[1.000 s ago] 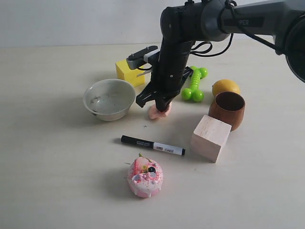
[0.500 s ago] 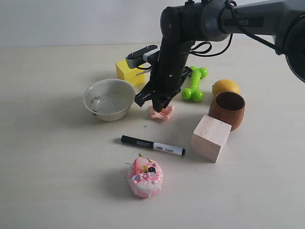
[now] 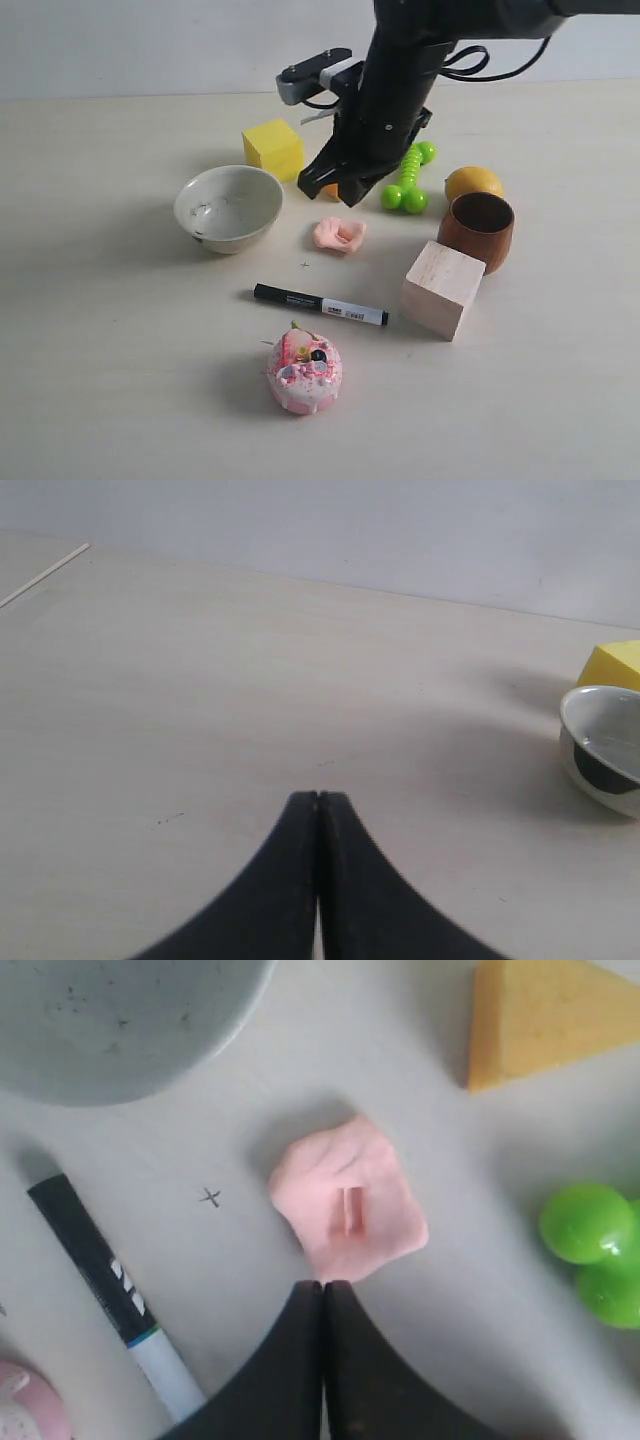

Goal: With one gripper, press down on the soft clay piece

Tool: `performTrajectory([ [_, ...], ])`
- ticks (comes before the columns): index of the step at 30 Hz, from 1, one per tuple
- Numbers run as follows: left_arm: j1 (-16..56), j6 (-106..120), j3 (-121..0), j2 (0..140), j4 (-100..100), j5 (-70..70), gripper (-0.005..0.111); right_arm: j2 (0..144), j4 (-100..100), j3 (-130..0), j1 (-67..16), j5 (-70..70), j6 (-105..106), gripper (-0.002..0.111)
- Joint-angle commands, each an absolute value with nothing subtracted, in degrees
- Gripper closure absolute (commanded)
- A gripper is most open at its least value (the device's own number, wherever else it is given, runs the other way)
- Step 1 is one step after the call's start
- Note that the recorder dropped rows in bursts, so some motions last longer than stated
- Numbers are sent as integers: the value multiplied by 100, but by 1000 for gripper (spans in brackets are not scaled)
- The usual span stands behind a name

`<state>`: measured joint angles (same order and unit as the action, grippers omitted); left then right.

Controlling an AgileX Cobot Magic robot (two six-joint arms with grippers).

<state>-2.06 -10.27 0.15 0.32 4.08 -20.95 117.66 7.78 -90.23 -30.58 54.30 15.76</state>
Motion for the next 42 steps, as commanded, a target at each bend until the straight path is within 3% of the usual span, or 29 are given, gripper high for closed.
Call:
performTrajectory([
  [1, -173, -1015, 0, 0, 428, -2048, 107, 10856, 1160, -7991, -2946, 4515, 1490, 108],
  [11, -173, -1015, 0, 0, 428, -2048, 107, 8462, 2362, -5884, -2931, 2763, 1332, 108],
  [21, -173, -1015, 0, 0, 428, -2048, 107, 6894, 2209, -5777, -2931, 2206, 1221, 108],
  [35, -173, -1015, 0, 0, 428, -2048, 107, 6255, 1588, -5777, -2876, 1295, 1646, 108],
  [42, -173, -1015, 0, 0, 428, -2048, 107, 4800, 1438, -5137, -695, 2426, 1217, 108],
])
